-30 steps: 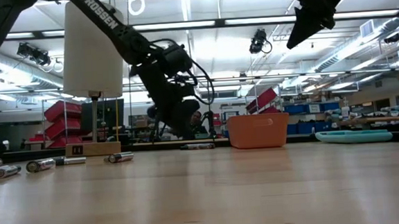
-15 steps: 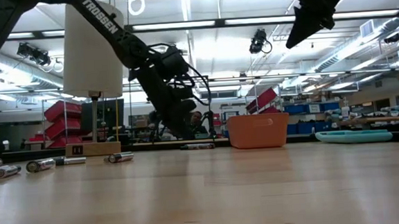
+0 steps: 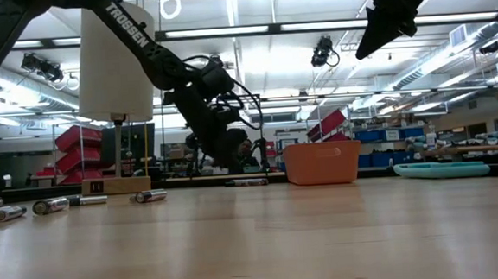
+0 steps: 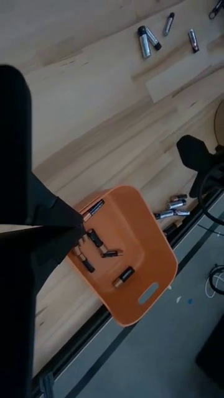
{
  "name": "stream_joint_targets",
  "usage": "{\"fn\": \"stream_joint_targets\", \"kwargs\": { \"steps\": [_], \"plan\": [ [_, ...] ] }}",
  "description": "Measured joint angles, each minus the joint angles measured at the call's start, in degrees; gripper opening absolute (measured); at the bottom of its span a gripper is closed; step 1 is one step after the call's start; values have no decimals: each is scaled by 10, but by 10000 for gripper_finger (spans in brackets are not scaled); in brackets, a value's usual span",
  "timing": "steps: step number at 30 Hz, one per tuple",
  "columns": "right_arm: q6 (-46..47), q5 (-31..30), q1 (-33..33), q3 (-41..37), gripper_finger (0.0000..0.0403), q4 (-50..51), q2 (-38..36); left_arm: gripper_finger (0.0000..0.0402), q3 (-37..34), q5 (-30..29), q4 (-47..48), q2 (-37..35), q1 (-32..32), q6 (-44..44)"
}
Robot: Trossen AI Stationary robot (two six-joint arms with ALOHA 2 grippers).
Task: Sort batteries
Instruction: Put the black battery into the orange bin
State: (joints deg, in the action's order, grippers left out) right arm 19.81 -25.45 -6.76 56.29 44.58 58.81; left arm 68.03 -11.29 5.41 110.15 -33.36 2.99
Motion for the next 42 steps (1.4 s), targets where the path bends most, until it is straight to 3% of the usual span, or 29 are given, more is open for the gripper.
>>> {"fn": "stream_joint_targets", "kwargs": {
  "steps": [12, 21, 26, 30, 34, 42],
  "plan": [
    [2, 0, 0, 0, 0, 0, 0, 0, -1, -3, 12, 29, -1, 16],
    [2, 0, 0, 0, 0, 0, 0, 0, 0, 111, 68, 27, 2, 4],
    [2, 0, 0, 0, 0, -4, 0, 0, 0, 96, 22, 26, 5, 7],
    [2, 0, 0, 0, 0, -5, 0, 0, 2, 39, -28, 26, -5, 18],
    [2, 0, 0, 0, 0, -4, 0, 0, 2, 20, -36, 27, -24, 29],
    [0, 0, 0, 0, 0, -14, 1, 0, -6, 37, -8, 31, -45, 43]
  ]
}}
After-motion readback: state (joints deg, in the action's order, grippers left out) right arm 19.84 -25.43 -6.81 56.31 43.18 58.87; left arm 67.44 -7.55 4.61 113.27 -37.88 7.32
